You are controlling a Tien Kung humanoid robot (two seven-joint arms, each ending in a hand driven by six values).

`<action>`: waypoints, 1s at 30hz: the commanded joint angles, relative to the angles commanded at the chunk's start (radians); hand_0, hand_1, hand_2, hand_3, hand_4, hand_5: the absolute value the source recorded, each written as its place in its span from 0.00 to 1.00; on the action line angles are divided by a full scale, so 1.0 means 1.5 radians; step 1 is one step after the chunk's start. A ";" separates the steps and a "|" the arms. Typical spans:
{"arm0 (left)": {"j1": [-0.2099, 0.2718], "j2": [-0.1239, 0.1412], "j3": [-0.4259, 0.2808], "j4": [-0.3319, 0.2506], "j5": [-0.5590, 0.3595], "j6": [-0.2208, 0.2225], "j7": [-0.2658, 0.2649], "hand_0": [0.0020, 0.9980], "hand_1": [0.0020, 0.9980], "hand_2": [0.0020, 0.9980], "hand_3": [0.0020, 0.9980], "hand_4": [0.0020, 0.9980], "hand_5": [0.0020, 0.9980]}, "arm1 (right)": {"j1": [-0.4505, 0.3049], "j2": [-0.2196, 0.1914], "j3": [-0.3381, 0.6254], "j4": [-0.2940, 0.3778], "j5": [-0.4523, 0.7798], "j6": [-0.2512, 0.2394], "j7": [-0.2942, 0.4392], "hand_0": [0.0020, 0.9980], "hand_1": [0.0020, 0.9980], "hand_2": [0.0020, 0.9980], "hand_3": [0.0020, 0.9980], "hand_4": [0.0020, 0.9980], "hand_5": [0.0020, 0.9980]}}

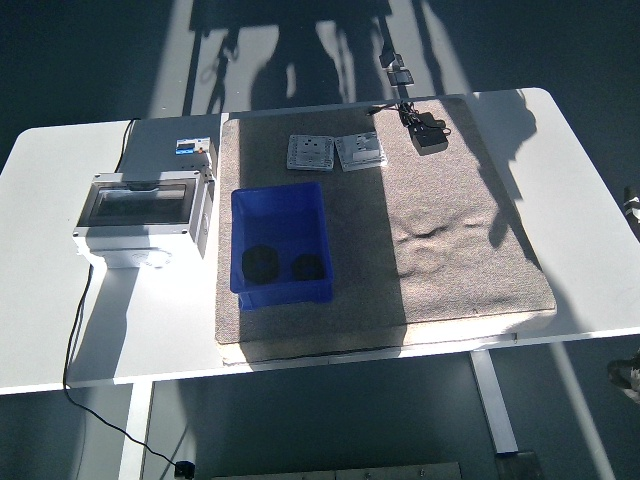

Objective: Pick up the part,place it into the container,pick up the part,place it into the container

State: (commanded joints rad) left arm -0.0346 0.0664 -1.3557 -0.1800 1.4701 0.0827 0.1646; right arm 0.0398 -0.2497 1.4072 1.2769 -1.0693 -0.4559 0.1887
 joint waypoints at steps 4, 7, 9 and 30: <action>0.001 0.001 -0.011 0.000 0.014 -0.010 0.001 0.68 0.56 0.62 0.61 0.57 0.68 | 0.001 0.003 -0.005 -0.001 -0.028 0.018 -0.022 0.84 0.71 0.74 0.76 0.94 0.54; 0.002 0.003 -0.016 0.000 0.013 -0.017 -0.004 0.68 0.56 0.62 0.61 0.57 0.68 | 0.001 0.003 -0.006 0.000 -0.037 0.022 -0.030 0.84 0.71 0.74 0.76 0.94 0.54; 0.003 0.005 -0.016 0.000 0.005 -0.017 -0.010 0.68 0.56 0.62 0.61 0.57 0.68 | 0.001 0.001 -0.006 0.000 -0.040 0.023 -0.033 0.84 0.71 0.74 0.76 0.94 0.54; -0.002 0.009 -0.034 0.000 0.026 -0.029 0.012 0.68 0.54 0.60 0.61 0.59 0.68 | 0.017 0.002 -0.059 0.005 -0.138 -0.018 -0.045 0.84 0.71 0.74 0.75 0.94 0.53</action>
State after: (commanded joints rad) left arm -0.0371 0.0806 -1.4066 -0.1800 1.5088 0.0386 0.1820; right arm 0.0656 -0.2475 1.3194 1.2843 -1.2762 -0.4830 0.1219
